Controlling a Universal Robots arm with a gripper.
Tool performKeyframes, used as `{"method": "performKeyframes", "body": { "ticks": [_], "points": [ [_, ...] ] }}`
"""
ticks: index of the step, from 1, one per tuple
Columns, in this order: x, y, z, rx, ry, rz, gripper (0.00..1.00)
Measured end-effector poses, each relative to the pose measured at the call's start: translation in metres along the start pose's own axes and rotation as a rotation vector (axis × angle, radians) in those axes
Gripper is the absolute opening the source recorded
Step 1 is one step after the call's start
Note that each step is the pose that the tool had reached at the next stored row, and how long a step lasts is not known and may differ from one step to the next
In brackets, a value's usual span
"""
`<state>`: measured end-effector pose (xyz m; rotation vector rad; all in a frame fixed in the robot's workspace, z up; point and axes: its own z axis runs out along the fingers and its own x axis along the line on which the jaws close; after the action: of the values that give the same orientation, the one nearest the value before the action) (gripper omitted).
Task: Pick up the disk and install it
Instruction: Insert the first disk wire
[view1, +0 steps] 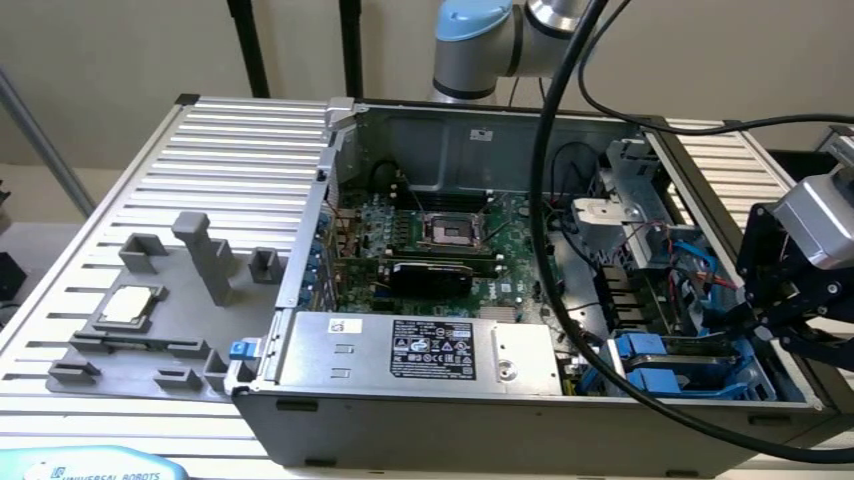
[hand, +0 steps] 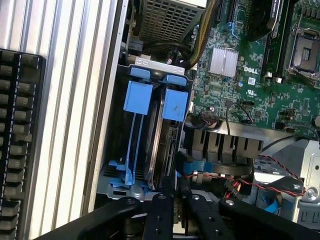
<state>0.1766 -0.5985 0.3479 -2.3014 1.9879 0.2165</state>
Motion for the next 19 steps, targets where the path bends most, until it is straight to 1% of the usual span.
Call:
{"method": "performKeyframes", "body": {
  "ticks": [3,9,12,14,15,17,19],
  "points": [
    [-0.001,0.0039,0.0002,0.0000,0.0000,0.000,0.16],
    [-0.003,0.0217,0.0009,0.0001,0.0001,0.001,0.16],
    [-0.004,0.0265,0.0012,0.0008,0.0006,0.005,0.16],
    [-0.004,0.0280,0.0014,0.0013,0.0032,0.011,0.16],
    [-0.004,0.0282,0.0015,0.0017,0.0055,0.016,0.16],
    [-0.004,0.0285,0.0016,0.0025,0.0115,0.026,0.16],
    [-0.004,0.0287,0.0020,0.0032,0.0200,0.037,0.16]
  ]
}}
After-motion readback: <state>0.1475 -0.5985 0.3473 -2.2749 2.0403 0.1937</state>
